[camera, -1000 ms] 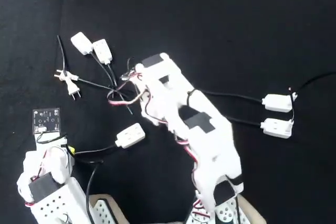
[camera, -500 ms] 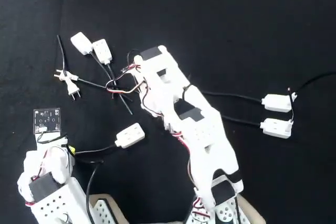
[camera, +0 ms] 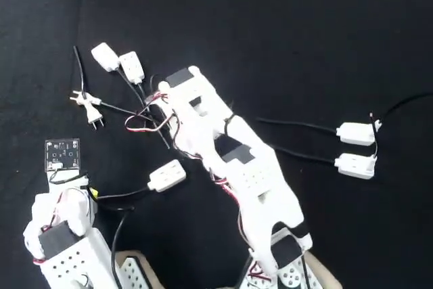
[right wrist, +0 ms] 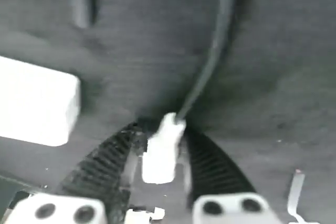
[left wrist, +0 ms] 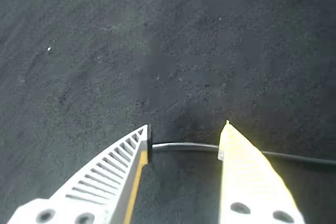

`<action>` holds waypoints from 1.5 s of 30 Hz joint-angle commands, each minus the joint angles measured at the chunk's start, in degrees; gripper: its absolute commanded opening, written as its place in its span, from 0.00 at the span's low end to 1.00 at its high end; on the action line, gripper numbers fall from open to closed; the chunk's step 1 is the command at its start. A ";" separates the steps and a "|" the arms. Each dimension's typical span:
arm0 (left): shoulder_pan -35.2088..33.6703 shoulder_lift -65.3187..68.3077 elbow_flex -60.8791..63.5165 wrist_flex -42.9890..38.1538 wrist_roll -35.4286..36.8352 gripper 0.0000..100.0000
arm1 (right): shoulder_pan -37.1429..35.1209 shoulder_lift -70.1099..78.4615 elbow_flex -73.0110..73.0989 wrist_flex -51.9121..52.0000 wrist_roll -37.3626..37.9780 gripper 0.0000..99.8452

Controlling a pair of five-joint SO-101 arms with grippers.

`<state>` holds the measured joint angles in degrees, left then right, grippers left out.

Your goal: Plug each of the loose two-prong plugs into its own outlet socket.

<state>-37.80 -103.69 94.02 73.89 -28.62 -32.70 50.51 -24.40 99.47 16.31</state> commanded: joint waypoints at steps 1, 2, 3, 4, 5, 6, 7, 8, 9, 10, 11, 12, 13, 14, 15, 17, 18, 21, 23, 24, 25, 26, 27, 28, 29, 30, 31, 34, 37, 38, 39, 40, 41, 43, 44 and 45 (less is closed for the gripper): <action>1.45 -0.53 -0.57 0.35 -0.44 0.22 | -1.41 4.88 -1.45 1.67 0.09 0.02; 1.45 -0.53 -0.57 0.35 -0.44 0.22 | -1.41 4.70 -1.63 1.76 0.09 0.02; 1.27 -0.53 -0.57 0.35 -0.44 0.22 | -1.32 4.35 -1.71 1.76 0.09 0.02; 1.01 -0.53 -0.57 0.35 -0.44 0.22 | -1.32 4.09 -1.63 1.76 0.09 0.02; 0.92 -0.53 -0.57 0.35 -0.44 0.22 | -1.23 3.82 -1.45 1.76 0.09 0.01; 0.84 -0.53 -0.48 0.35 -0.44 0.22 | -1.23 3.56 -1.10 1.76 0.09 0.01; 0.84 -0.53 -0.48 0.35 -0.44 0.22 | -1.14 3.12 -0.84 1.67 0.09 0.01; 0.84 -0.53 -0.48 0.35 -0.44 0.22 | -0.97 2.51 -0.84 1.67 0.00 0.01; 0.84 -0.44 -0.48 0.35 -0.44 0.22 | -0.44 1.63 -0.84 1.49 -0.35 0.01; 0.84 -0.44 -0.48 0.35 -0.44 0.22 | 0.00 0.57 -1.19 1.32 -1.41 0.01; 0.75 -0.44 -0.48 0.35 -0.44 0.22 | 0.62 -0.66 -1.27 1.05 -2.73 0.01; 0.75 -0.44 -0.48 0.35 -0.44 0.22 | 1.49 -2.15 -1.19 0.53 -4.04 0.01; 0.75 -0.44 -0.48 0.35 -0.44 0.22 | 2.02 -3.74 -0.66 -0.26 -5.10 0.01; 0.75 -0.44 -0.48 0.35 -0.44 0.22 | 2.55 -5.23 -0.40 -0.88 -5.71 0.01; 0.84 -0.44 -0.48 0.35 -0.44 0.22 | 3.16 -6.81 0.40 -1.49 -5.98 0.01; 0.84 -0.44 -0.48 0.35 -0.44 0.22 | 3.52 -9.80 2.68 -2.99 -6.59 0.01; 0.84 -0.44 -0.48 0.35 -0.44 0.22 | 3.52 -11.38 4.00 -3.96 -7.56 0.01; 0.84 -0.44 -0.48 0.35 -0.44 0.22 | 3.43 -17.27 8.66 -6.68 -9.49 0.01; 0.84 -0.44 -0.48 0.35 -0.44 0.22 | 3.43 -22.20 12.44 -9.41 -10.99 0.01; 0.84 -0.44 -0.48 0.35 -0.44 0.22 | 3.43 -25.01 14.73 -10.99 -11.87 0.01; 0.84 -0.44 -0.48 0.35 -0.44 0.22 | 3.43 -27.91 17.19 -13.01 -12.66 0.01; 0.84 -0.44 -0.48 0.35 -0.44 0.22 | 3.43 -30.90 20.09 -15.03 -13.36 0.01; 0.84 -0.44 -0.48 0.35 -0.44 0.22 | 3.43 -34.07 22.99 -17.41 -14.24 0.01; 0.84 -0.44 -0.40 0.35 -0.44 0.22 | 3.43 -37.14 26.07 -19.87 -15.30 0.01; 0.84 -0.44 -0.40 0.35 -0.44 0.22 | 3.43 -40.40 29.41 -22.51 -16.35 0.01; 0.84 -0.44 -0.40 0.35 -0.44 0.22 | 3.43 -43.47 33.01 -25.49 -17.76 0.01; 0.84 -0.44 -0.40 0.35 -0.44 0.22 | 3.43 -46.64 36.70 -28.66 -19.34 0.01; 0.84 -0.44 -0.40 0.35 -0.44 0.22 | 1.93 -56.13 49.27 -39.65 -23.30 0.01; 0.84 -0.44 -0.40 0.35 -0.44 0.22 | -1.49 -65.10 63.16 -51.43 -26.20 0.01; 0.84 -0.44 -0.40 0.35 -0.44 0.22 | -2.64 -68.18 67.47 -55.21 -26.73 0.01; 0.84 -0.44 -0.40 0.35 -0.44 0.22 | -3.52 -70.90 71.69 -59.34 -26.90 0.01; 0.84 -0.44 -0.40 0.35 -0.53 0.22 | -4.13 -73.54 75.56 -63.74 -26.99 0.01; 0.84 -0.44 -0.40 0.35 -0.53 0.22 | -4.40 -75.91 79.34 -68.31 -26.99 0.01; 0.84 -0.44 -0.40 0.35 -0.53 0.22 | -5.10 -80.04 85.85 -75.87 -26.90 0.01; 0.84 -0.44 -0.40 0.35 -0.53 0.22 | -5.45 -81.89 88.57 -78.68 -26.90 0.01; 0.84 -0.44 -0.40 0.35 -0.53 0.22 | -5.98 -83.47 90.86 -80.70 -26.90 0.01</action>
<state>-37.19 -103.69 94.02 73.89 -28.62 -37.10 -26.59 60.44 27.65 -9.98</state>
